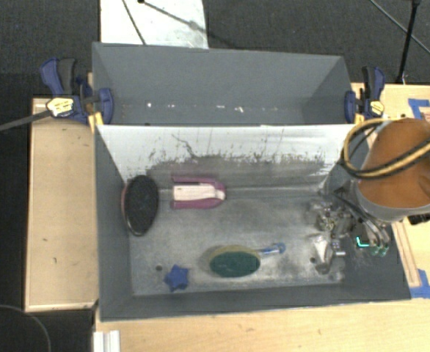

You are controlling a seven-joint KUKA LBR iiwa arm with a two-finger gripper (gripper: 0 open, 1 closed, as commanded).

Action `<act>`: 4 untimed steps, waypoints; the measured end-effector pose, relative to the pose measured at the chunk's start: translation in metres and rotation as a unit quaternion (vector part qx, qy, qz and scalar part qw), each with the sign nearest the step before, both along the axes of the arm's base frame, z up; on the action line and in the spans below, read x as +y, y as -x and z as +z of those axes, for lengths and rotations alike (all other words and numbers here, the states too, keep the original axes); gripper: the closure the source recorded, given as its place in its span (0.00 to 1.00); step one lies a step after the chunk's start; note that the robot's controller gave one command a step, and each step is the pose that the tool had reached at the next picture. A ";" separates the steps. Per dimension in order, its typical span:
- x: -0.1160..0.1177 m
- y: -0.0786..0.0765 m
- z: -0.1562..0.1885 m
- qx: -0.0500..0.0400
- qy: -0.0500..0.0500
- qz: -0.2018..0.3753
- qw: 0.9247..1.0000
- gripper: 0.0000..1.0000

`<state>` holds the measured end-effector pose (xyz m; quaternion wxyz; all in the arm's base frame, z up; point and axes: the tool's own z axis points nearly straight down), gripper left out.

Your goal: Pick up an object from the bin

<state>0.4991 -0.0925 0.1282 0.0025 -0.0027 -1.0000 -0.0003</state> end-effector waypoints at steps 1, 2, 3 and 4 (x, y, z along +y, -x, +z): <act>0.060 0.016 -0.053 -0.001 -0.002 -0.020 1.000 0.00; 0.056 0.014 -0.050 -0.004 0.000 -0.020 1.000 1.00; 0.055 0.014 -0.050 -0.004 0.001 -0.018 1.000 0.00; 0.138 0.009 -0.051 -0.005 -0.002 -0.079 0.997 0.00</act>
Offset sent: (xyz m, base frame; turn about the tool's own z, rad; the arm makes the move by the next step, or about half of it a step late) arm -0.0150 0.0555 -0.0502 0.0452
